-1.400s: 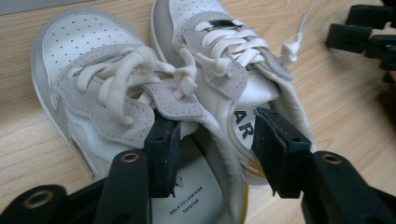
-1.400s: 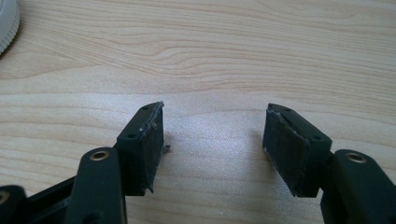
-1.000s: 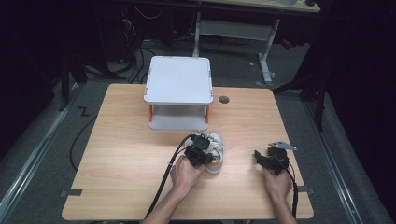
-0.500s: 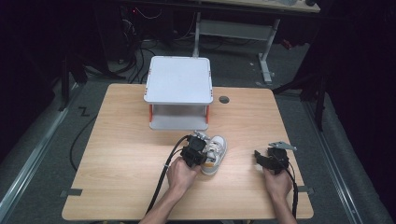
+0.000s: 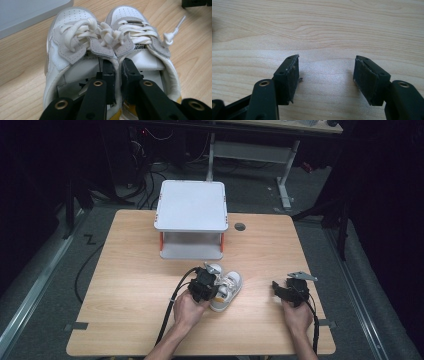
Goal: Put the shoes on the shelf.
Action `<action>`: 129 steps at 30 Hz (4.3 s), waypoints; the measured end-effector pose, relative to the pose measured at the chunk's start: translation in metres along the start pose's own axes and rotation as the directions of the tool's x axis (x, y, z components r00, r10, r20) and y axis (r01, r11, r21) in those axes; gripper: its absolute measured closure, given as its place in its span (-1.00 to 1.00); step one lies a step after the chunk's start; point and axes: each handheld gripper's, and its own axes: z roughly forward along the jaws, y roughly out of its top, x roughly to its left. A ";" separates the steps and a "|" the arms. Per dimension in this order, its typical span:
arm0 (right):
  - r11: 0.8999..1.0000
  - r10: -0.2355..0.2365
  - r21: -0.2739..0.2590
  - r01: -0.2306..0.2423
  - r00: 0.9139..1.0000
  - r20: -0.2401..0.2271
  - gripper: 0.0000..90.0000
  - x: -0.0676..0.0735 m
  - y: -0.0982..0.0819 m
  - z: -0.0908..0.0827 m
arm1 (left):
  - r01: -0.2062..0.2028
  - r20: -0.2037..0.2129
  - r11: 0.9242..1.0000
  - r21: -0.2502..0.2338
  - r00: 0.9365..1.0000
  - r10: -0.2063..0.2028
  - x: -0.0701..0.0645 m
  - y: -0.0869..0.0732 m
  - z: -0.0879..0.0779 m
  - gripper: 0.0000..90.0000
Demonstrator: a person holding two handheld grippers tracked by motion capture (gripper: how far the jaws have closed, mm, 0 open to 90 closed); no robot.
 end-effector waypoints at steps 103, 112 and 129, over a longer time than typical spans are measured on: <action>0.943 -0.299 -0.252 0.218 0.888 -0.348 0.85 0.111 0.170 -0.038 | 0.177 -0.229 0.956 -0.234 0.946 -0.231 0.115 0.035 0.002 -0.47; 0.943 -0.300 -0.245 0.225 0.894 -0.334 0.84 0.142 0.211 -0.019 | 0.164 -0.219 0.964 -0.209 0.953 -0.209 0.104 0.019 -0.030 -0.66; 0.960 -0.263 -0.171 0.223 0.925 -0.274 0.79 0.158 0.229 0.012 | 0.198 -0.259 0.972 -0.123 0.940 -0.224 0.089 -0.008 -0.002 -0.69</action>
